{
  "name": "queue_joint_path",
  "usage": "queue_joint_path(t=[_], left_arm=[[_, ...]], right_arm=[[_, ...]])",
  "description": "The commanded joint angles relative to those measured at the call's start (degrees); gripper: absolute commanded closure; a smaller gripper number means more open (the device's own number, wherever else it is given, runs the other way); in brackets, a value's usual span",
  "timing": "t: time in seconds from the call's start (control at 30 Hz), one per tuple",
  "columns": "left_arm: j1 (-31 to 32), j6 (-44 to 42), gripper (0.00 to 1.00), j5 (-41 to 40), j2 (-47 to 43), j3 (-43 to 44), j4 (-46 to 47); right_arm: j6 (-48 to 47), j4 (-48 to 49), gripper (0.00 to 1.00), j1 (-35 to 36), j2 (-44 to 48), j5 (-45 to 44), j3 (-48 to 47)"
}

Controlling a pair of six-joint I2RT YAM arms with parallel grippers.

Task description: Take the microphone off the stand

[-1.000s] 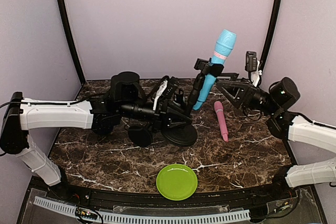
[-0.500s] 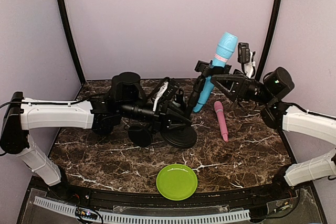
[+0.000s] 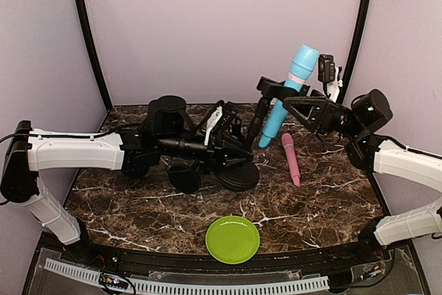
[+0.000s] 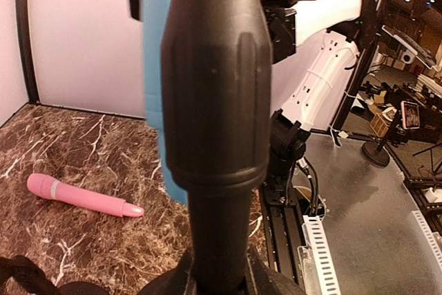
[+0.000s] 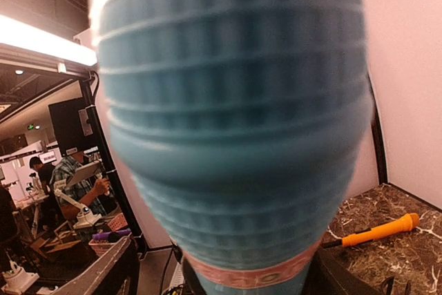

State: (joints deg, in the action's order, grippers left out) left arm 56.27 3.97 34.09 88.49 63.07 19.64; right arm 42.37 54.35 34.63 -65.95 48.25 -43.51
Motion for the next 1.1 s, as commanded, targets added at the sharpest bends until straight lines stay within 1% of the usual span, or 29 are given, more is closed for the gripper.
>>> queue_joint_path(t=[0.0,0.13,0.23,0.3,0.33,0.43,0.5,0.63,0.8,1.07], left_arm=[[-0.1,-0.7,1.00,-6.8,-0.7,4.0,1.1],[-0.1,-0.4,1.00,-7.8,-0.2,4.1,1.6],[-0.1,-0.2,1.00,-7.9,-0.1,4.0,2.1],[-0.1,-0.4,1.00,-7.5,0.0,4.1,2.0],[-0.1,-0.5,1.00,-7.1,0.0,4.0,2.0],[-0.1,-0.4,1.00,-3.1,-0.5,3.5,3.3],[-0.1,-0.1,1.00,-0.5,-1.0,2.8,5.2],[-0.1,0.0,1.00,2.5,-1.6,2.1,6.1],[0.0,0.2,1.00,5.9,-1.5,2.3,5.3],[0.0,0.2,1.00,9.4,-2.1,2.4,3.3]], right_arm=[[0.8,1.0,0.28,0.1,4.0,2.2,1.2],[-1.6,-4.3,0.33,0.2,6.3,0.8,2.6],[-1.9,-5.2,0.35,0.3,7.4,-0.3,3.7],[-2.3,-5.5,0.34,0.3,8.0,-1.6,4.3],[-3.0,-6.5,0.32,0.3,8.5,-3.4,4.6],[-7.1,-12.9,0.20,-0.4,8.8,-9.5,4.6],[-6.8,-12.1,0.13,-1.4,8.0,-10.6,5.2],[-1.4,-3.1,0.04,-3.1,4.5,-6.5,6.1],[0.8,2.9,0.01,-3.3,0.0,-0.5,3.3],[-1.1,2.6,0.01,-4.0,-4.2,5.0,-2.4]])
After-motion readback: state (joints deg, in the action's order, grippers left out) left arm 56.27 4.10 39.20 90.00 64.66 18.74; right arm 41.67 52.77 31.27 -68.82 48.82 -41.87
